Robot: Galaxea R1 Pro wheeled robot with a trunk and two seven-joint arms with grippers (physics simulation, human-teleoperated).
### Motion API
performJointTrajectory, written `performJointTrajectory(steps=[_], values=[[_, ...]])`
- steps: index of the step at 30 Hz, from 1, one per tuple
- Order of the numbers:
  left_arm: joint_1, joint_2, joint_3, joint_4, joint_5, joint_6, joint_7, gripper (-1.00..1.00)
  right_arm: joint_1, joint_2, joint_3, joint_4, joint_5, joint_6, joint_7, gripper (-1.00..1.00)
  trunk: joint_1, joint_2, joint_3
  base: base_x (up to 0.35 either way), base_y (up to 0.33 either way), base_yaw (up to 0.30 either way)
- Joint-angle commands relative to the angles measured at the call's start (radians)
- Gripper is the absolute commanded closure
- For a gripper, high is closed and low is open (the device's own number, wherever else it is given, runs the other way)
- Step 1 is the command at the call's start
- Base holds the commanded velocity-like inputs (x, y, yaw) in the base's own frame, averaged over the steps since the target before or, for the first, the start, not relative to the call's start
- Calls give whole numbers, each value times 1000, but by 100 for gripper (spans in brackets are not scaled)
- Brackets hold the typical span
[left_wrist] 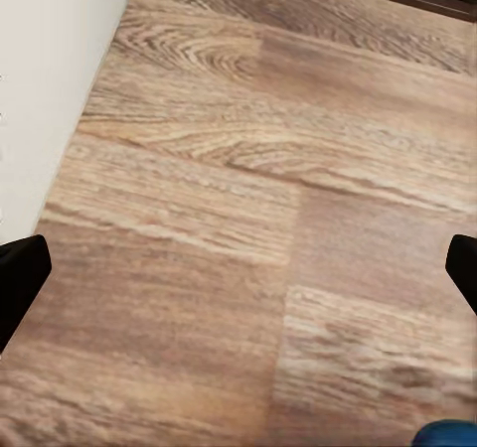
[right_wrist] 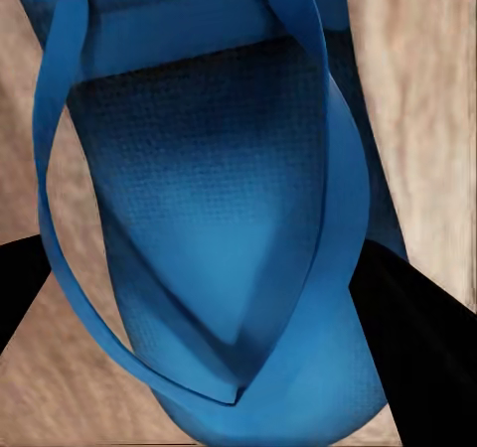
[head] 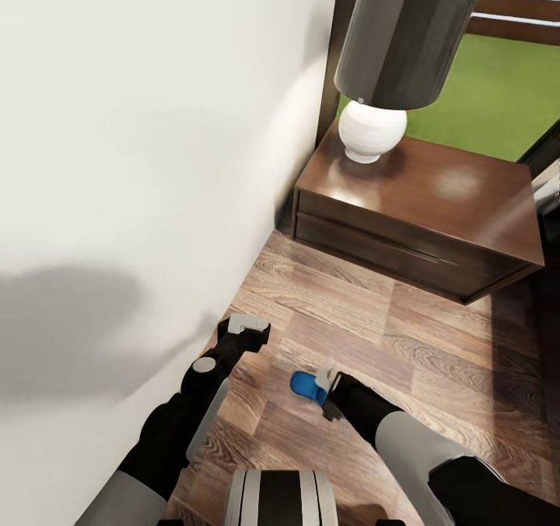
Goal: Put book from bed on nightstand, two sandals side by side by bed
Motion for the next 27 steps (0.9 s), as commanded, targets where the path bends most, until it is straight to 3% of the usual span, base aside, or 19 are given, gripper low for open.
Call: performJointTrajectory(steps=[1,8,11,12,13,15,18,21,24,27], values=[[0,0,-3,-1,7,5,8,-100,0,-5,-16,-2,9,4,1,100,-4,7,3,0,0,0],[0,0,-4,1,5,7,8,-100,2,-27,-50,-1,7,5,-13,100,-31,56,25,0,0,0],[0,0,-5,2,5,7,8,-100,3,-42,-84,-1,6,6,-14,100,-42,77,34,0,0,0],[0,-1,-5,2,4,8,8,-100,3,-52,-120,-2,6,5,-14,100,-46,84,37,0,0,0],[0,-1,-5,2,4,8,8,-100,3,-52,-120,-2,6,5,-14,100,-50,91,40,0,0,0],[0,-1,-5,6,3,8,9,-100,3,-79,-260,-3,7,4,-14,100,-58,105,46,0,0,0],[0,-1,-5,9,3,8,9,-100,3,-94,-348,-3,7,4,-15,100,-69,126,56,0,0,0],[0,-1,-5,12,2,8,9,-100,3,-108,-527,-11,7,7,-15,100,-81,147,65,0,0,0],[0,-1,-5,13,3,8,9,-100,3,-110,-585,-15,7,10,-18,100,-92,168,75,0,0,0],[0,-1,-6,13,2,8,9,-100,3,-112,-617,-17,6,11,-26,100,-104,189,84,0,0,0]])
